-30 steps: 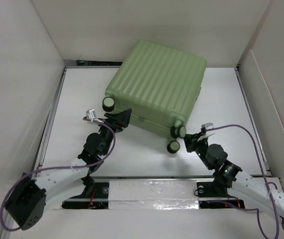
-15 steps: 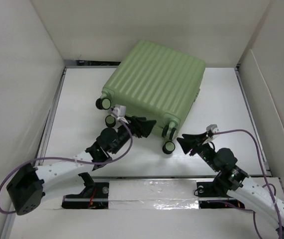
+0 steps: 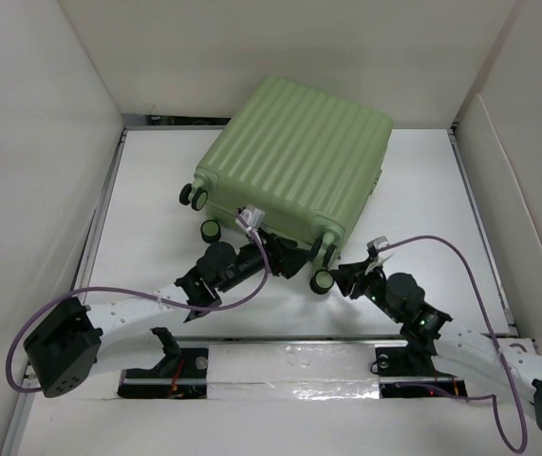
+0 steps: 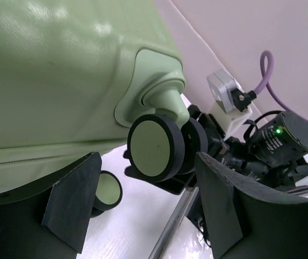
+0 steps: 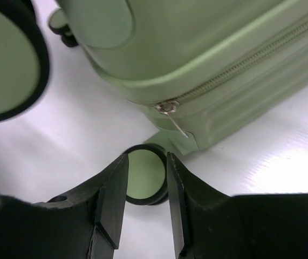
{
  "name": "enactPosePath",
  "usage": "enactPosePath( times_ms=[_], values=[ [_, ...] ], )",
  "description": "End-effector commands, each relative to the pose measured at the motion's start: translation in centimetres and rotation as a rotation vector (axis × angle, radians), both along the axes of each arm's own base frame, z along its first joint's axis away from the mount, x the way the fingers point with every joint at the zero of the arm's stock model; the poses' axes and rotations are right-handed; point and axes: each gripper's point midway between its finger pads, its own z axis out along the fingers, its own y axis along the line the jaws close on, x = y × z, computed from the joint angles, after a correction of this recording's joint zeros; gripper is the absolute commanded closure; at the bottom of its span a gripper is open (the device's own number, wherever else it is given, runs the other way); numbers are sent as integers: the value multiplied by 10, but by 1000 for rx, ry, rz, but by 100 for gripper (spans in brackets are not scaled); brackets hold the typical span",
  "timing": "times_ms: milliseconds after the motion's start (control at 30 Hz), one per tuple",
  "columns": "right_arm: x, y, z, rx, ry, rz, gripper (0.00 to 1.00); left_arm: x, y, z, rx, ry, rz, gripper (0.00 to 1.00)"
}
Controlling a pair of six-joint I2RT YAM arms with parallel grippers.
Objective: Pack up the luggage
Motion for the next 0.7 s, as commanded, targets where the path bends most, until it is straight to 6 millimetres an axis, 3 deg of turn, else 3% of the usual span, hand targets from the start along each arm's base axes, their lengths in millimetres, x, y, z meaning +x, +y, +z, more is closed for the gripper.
enactPosePath(
  times_ms=[0, 467, 667],
  values=[
    [21, -2, 43, 67, -136, -73, 58, -10, -8, 14, -54, -31, -64, 33],
    [44, -15, 40, 77, -160, -127, 56, -14, -13, 9, -58, -21, -102, 35],
    [44, -2, 38, 76, -147, -46, 64, -15, -14, 8, -62, -15, -109, 35]
  ],
)
